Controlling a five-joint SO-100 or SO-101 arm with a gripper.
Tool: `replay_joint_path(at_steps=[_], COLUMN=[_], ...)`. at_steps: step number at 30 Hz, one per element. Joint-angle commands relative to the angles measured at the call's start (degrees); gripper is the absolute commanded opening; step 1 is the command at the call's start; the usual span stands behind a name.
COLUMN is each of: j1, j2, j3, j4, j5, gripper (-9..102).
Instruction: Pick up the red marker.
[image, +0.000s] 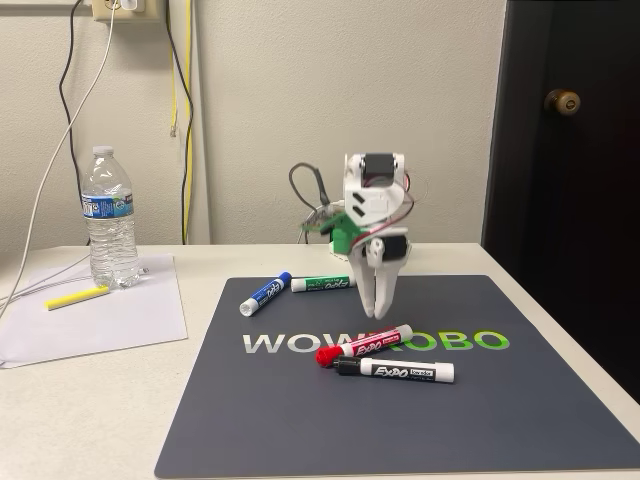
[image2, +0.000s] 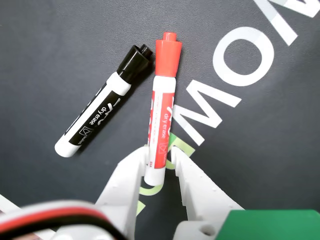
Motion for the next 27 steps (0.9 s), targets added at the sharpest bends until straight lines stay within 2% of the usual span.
replay_joint_path(at_steps=[1, 13, 16, 20, 27], j1=[0.0, 0.88, 0.79, 0.44, 0.0], j2=[-0.18, -4.92, -6.33, -12.74, -13.18], j3=[-3.16, -3.16, -4.39, -15.03, -15.21], j4=[-0.44, -2.46, -2.55, 0.44, 0.18], j5=[-1.49, -3.25, -2.9, -2.81, -2.81], gripper=[17, 18, 15, 11, 2])
